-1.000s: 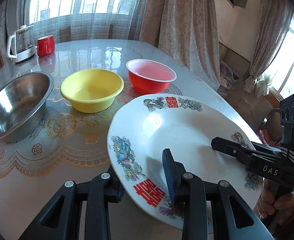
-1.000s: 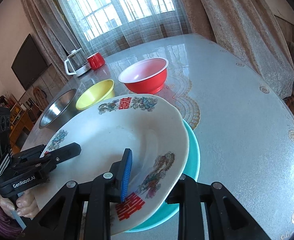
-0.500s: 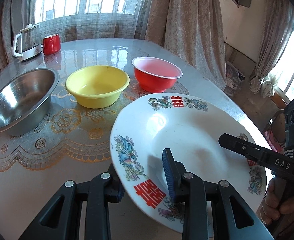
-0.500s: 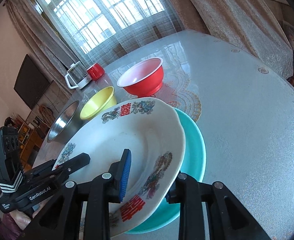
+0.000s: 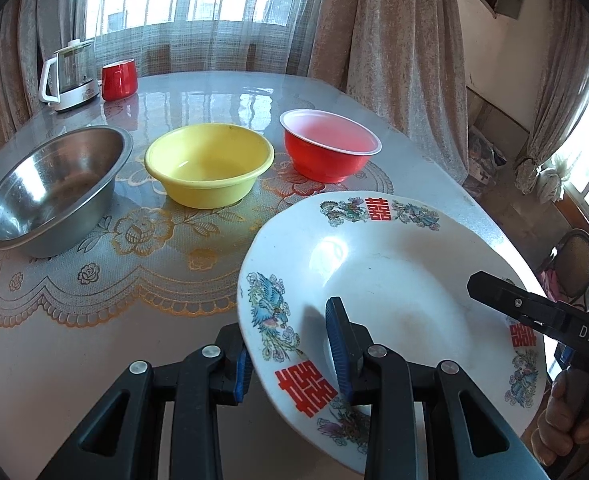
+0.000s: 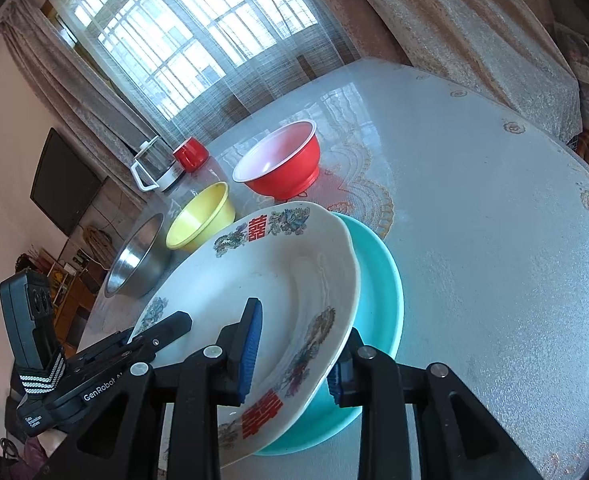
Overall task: Organize plates and bowls
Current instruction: 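Lower the large double-happiness plate onto the floral plate stack, then open the right gripper to release the large plate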
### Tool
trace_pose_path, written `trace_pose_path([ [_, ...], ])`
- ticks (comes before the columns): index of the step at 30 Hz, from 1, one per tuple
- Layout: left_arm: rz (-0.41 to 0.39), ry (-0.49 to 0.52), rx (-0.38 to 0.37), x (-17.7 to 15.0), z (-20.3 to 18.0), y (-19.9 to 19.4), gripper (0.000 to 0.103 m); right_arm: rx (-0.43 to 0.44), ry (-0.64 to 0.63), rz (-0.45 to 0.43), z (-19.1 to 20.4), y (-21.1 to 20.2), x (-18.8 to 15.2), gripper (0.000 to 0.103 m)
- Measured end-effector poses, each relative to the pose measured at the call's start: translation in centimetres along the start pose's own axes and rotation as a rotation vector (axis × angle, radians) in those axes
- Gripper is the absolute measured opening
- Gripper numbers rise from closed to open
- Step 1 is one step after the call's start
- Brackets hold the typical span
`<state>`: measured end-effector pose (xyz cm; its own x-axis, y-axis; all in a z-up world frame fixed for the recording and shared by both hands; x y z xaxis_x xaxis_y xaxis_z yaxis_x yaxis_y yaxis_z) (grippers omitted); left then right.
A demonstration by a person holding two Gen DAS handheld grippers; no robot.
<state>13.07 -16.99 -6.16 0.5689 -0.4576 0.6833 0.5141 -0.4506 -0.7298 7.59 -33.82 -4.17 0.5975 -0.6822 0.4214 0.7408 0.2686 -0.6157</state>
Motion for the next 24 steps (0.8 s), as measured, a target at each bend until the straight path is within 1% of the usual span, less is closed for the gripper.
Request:
trace_pose_path([
  [2,0.008,-0.003,0.000,0.0,-0.1,0.1,0.034,-0.020,-0.013,-0.014,0.1,-0.1,0.0,0.028],
  [5,0.019,-0.011,-0.012,-0.3,-0.3,0.2,0.034,-0.095,-0.050,-0.031,0.2,-0.2,0.0,0.032],
  [7,0.012,0.013,0.009,-0.4,-0.6,0.1,0.034,-0.118,-0.054,-0.027,-0.2,0.0,0.0,0.032],
  [9,0.002,0.032,0.042,-0.3,-0.6,-0.3,0.034,-0.123,-0.043,-0.032,-0.9,0.0,0.0,0.032],
  [10,0.004,0.035,0.046,-0.3,-0.6,-0.4,0.034,-0.120,-0.040,-0.035,-0.9,-0.2,0.0,0.032],
  [19,-0.015,0.013,0.025,-1.1,-0.5,-1.7,0.034,-0.083,-0.012,-0.056,-1.8,-2.3,-0.5,0.032],
  [20,-0.017,0.010,0.018,-1.1,-0.6,-1.8,0.034,-0.081,-0.007,-0.060,-1.9,-2.4,-0.7,0.031],
  [22,-0.021,0.017,0.020,-1.1,-0.8,-1.9,0.034,-0.082,-0.019,-0.051,-1.9,-2.2,-1.2,0.025],
  [24,-0.018,0.030,0.028,-1.1,-1.0,-1.8,0.034,-0.093,-0.038,-0.067,-1.6,-2.0,-1.5,0.021],
])
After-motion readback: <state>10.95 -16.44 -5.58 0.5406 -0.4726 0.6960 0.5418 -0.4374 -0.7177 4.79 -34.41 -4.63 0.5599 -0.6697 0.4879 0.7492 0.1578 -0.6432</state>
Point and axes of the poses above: each gripper's, at about its wrist camera, not at the fingertips, and y roughly the way its jaws point, z to its left, x to its top, the point moved 6 cm from there along y, roughly the way its jaws point, and after that the axes turned 15 degrees about y, right-handed, at the moved point
